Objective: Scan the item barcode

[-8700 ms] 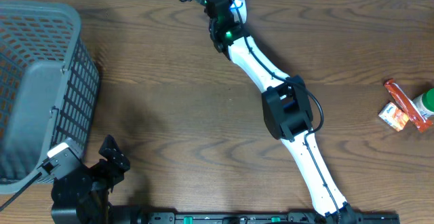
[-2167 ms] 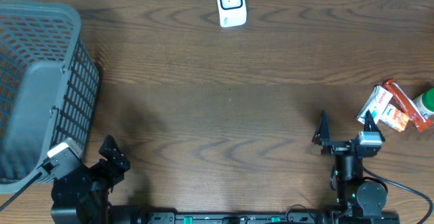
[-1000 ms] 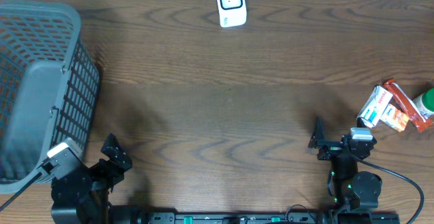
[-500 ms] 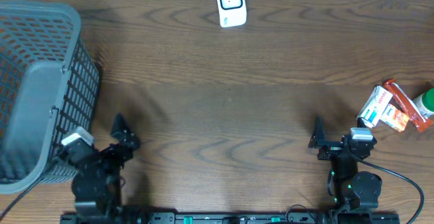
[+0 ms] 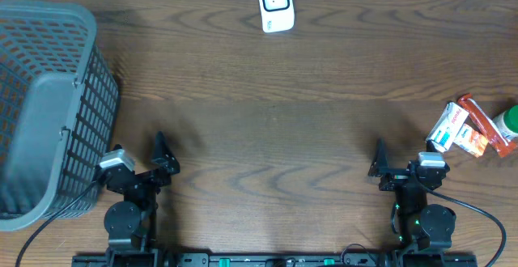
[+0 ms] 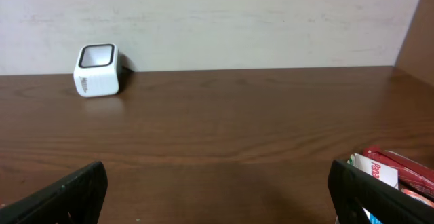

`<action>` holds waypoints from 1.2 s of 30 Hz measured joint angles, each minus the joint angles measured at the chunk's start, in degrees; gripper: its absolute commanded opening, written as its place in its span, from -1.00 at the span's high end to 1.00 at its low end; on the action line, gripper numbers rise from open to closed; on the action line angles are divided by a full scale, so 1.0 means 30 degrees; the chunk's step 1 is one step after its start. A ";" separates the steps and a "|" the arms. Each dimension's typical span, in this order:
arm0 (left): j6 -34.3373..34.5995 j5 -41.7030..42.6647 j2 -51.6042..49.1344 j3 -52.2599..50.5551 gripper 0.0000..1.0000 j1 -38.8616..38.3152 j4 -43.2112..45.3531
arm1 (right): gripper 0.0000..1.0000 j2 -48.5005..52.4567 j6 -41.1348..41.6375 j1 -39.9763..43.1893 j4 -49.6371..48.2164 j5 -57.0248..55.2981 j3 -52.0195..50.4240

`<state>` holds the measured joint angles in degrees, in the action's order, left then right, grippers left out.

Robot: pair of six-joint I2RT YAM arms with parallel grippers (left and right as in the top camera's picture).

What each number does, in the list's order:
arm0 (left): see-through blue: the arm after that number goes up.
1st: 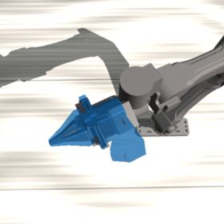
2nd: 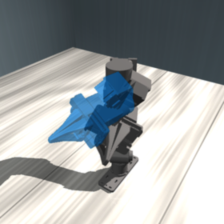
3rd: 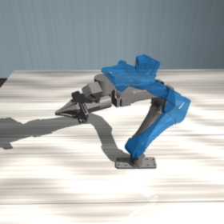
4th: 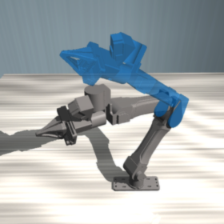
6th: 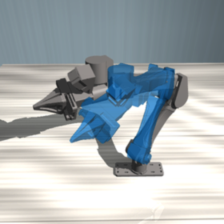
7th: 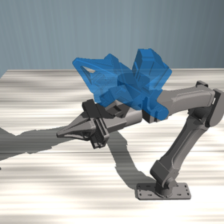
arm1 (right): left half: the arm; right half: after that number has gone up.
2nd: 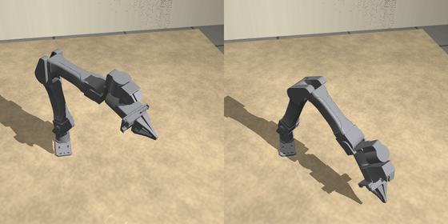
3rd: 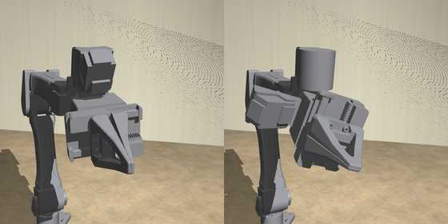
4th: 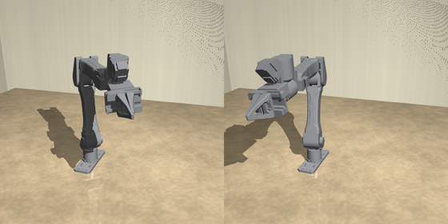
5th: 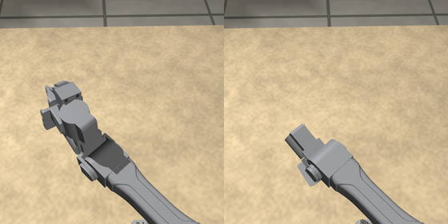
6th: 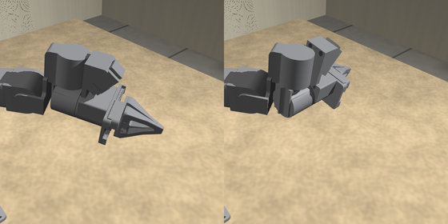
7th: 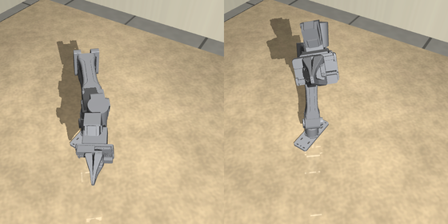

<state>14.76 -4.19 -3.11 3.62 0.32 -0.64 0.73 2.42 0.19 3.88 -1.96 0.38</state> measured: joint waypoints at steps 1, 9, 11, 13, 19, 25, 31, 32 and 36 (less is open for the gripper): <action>-0.0452 0.0102 0.0131 -0.0051 -0.97 0.0007 -0.0255 | -0.99 0.0000 0.0000 0.0000 0.0000 0.0000 0.0000; -0.1894 0.0503 0.0794 -0.0554 -0.97 0.0007 -0.0729 | -0.99 -0.0007 0.0000 0.0000 -0.0007 -0.0007 0.0000; -0.2018 0.0517 0.0794 -0.0554 -0.97 0.0007 -0.0729 | -0.99 -0.0007 0.0000 0.0000 -0.0007 0.0000 0.0000; -0.2244 0.0692 0.0809 -0.0554 -0.97 -0.0022 -0.0736 | -0.98 -0.0007 0.0000 0.0000 -0.0007 0.0000 0.0000; -0.2710 0.0889 0.0809 -0.0554 -0.96 -0.0357 -0.0758 | -0.99 -0.0007 0.0000 0.0000 -0.0007 0.0000 0.0000; -0.2936 0.0954 0.0809 -0.0554 -0.96 -0.1020 -0.0765 | -0.98 -0.0007 0.0000 0.0000 0.0000 0.0000 0.0000; -0.2951 0.0998 0.0809 -0.0554 -0.97 -0.1056 -0.0765 | -0.99 -0.0007 0.0000 0.0000 -0.0007 0.0000 0.0000; -0.2951 0.0998 0.0809 -0.0554 -0.97 -0.1056 -0.0765 | -0.99 -0.0007 0.0000 0.0000 -0.0007 0.0000 0.0000; -0.2951 0.0998 0.0809 -0.0554 -0.97 -0.1056 -0.0765 | -0.98 -0.0007 0.0000 0.0000 -0.0007 0.0000 0.0000</action>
<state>5.91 -1.19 -0.69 1.96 -2.85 -2.94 0.71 2.42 0.19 3.86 -1.96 0.38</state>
